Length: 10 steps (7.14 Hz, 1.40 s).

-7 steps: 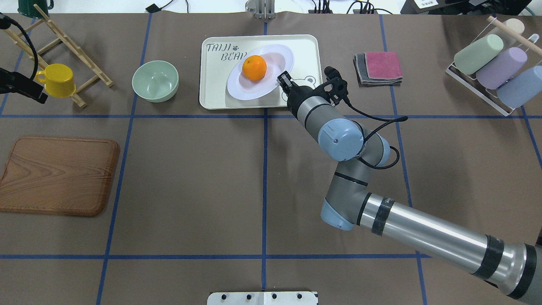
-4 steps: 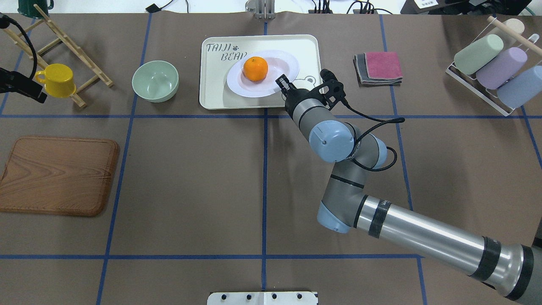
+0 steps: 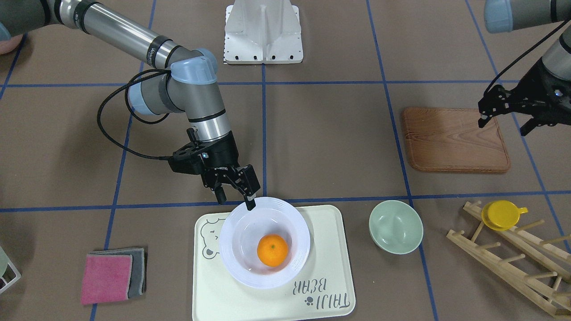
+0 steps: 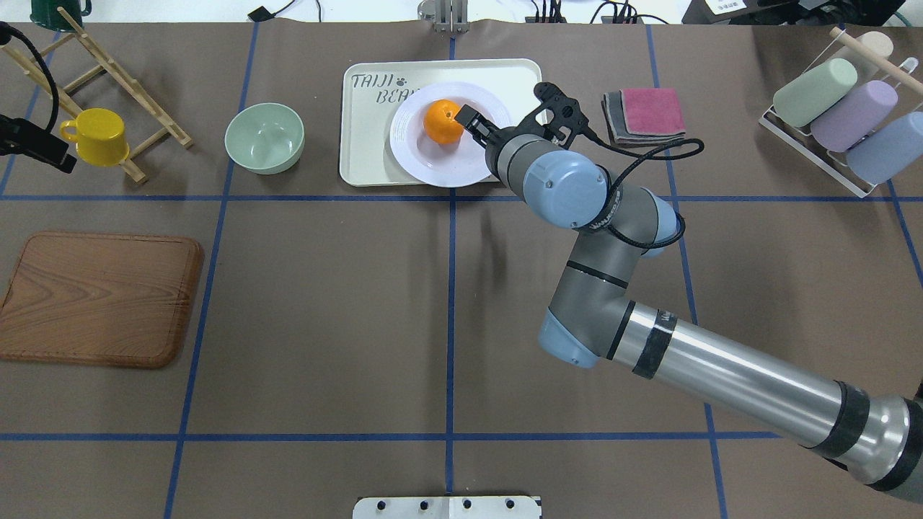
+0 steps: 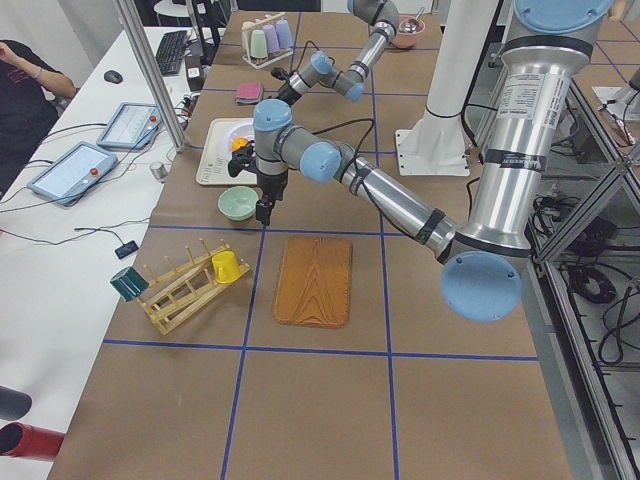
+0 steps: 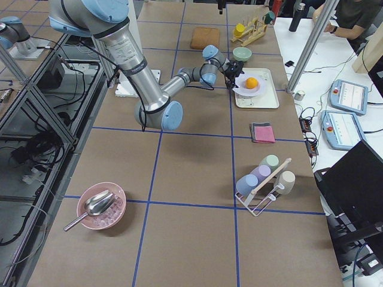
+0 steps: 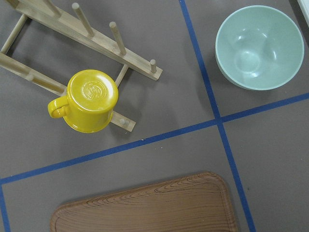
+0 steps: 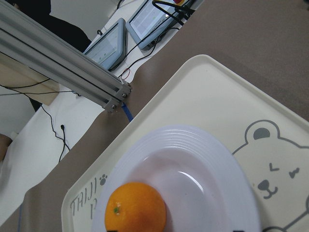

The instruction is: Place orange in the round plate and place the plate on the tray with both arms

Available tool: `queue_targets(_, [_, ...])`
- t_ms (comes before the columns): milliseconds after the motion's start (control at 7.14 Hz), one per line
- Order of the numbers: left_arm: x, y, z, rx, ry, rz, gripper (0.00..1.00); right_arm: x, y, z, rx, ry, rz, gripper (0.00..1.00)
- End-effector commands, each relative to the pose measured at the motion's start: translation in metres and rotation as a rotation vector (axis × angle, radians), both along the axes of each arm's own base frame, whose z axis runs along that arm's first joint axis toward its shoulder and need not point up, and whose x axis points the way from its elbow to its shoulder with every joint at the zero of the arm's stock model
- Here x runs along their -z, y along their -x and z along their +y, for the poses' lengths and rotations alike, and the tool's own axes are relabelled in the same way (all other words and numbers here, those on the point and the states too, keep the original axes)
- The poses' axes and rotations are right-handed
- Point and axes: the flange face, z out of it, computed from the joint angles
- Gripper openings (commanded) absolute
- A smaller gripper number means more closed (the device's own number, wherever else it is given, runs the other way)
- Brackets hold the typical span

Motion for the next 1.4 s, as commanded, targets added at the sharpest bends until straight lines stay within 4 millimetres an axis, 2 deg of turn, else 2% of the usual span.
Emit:
queue_targets(0, [0.002, 0.004, 0.000, 0.007, 0.006, -0.001, 0.97, 0.011, -0.035, 0.004, 0.265, -0.022, 0.251, 1.00])
queue_targets(140, [0.001, 0.005, 0.000, 0.008, 0.007, -0.001, 0.97, 0.018, -0.059, 0.004, 0.398, -0.054, 0.333, 1.00])
queue_targets(280, [-0.006, 0.006, 0.003, 0.008, 0.019, -0.005, 0.97, 0.023, -0.102, -0.003, 0.511, -0.086, 0.351, 1.00])
queue_targets(420, [-0.016, 0.009, 0.007, -0.006, 0.022, -0.014, 0.97, 0.008, -0.153, -0.019, 0.579, -0.110, 0.358, 1.00])
queue_targets(560, [-0.037, 0.018, 0.018, -0.034, 0.031, -0.024, 0.98, -0.007, -0.211, -0.044, 0.583, -0.074, 0.348, 1.00])
queue_targets(700, [-0.051, 0.031, 0.022, -0.017, 0.054, -0.032, 0.98, -0.041, -0.273, -0.062, 0.609, -0.074, 0.342, 1.00])
queue_targets(840, [-0.068, 0.038, 0.032, -0.025, 0.079, -0.039, 0.98, -0.076, -0.323, -0.070, 0.651, -0.107, 0.365, 1.00])
queue_targets(980, [-0.079, 0.045, 0.047, -0.025, 0.109, -0.041, 1.00, -0.123, -0.356, -0.067, 0.651, -0.048, 0.388, 1.00])
queue_targets(1120, [-0.097, 0.059, 0.067, -0.016, 0.158, -0.031, 1.00, -0.149, -0.394, -0.068, 0.653, 0.017, 0.416, 1.00])
queue_targets(1260, [-0.104, 0.077, 0.081, 0.004, 0.167, -0.034, 1.00, -0.166, -0.447, -0.066, 0.735, 0.024, 0.483, 1.00])
